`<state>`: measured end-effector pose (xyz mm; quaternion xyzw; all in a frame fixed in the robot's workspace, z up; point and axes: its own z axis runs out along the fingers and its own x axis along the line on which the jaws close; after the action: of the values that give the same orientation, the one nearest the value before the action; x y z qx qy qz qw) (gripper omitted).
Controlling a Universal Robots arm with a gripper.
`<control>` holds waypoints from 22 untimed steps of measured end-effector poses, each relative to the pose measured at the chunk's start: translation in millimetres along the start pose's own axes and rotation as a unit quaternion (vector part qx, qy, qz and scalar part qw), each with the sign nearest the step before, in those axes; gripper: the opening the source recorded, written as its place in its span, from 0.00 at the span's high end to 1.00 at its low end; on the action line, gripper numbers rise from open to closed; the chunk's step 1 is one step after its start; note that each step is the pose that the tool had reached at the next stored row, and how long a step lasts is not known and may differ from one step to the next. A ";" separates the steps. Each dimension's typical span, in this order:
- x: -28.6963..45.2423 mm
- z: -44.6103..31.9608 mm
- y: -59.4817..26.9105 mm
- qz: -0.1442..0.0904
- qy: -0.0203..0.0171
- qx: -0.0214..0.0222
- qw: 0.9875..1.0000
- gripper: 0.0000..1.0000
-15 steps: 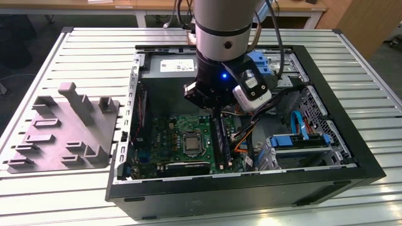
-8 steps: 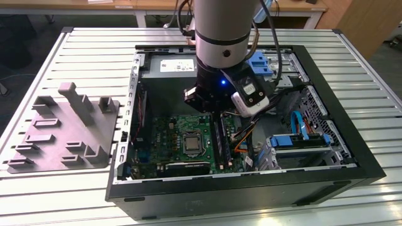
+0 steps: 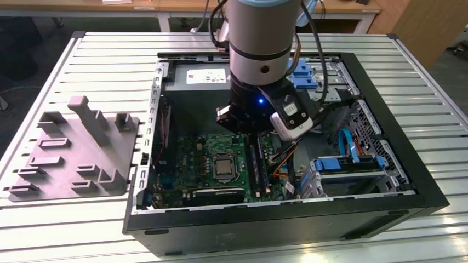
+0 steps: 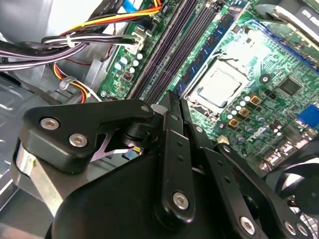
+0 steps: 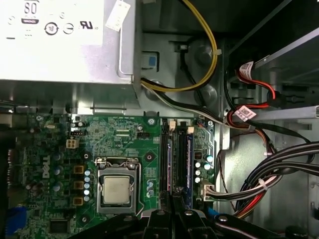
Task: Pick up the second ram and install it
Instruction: 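Insert the second ram into the second slot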
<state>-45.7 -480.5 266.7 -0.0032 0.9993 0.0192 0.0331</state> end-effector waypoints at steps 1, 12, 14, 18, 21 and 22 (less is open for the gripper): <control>-0.7 1.0 0.0 0.000 0.000 0.000 1.000 0.87; -7.6 14.8 -0.6 0.001 0.000 0.000 1.000 0.87; -7.6 15.0 -0.6 0.001 0.000 0.000 1.000 0.87; -7.6 15.6 -0.6 0.001 0.000 -0.001 1.000 0.87; -7.5 17.4 -0.7 0.001 0.000 -0.002 1.000 0.87; -7.4 17.7 -0.8 0.001 0.000 -0.003 1.000 0.87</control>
<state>-37.1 -480.6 249.5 -0.0019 0.9992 0.0220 0.0332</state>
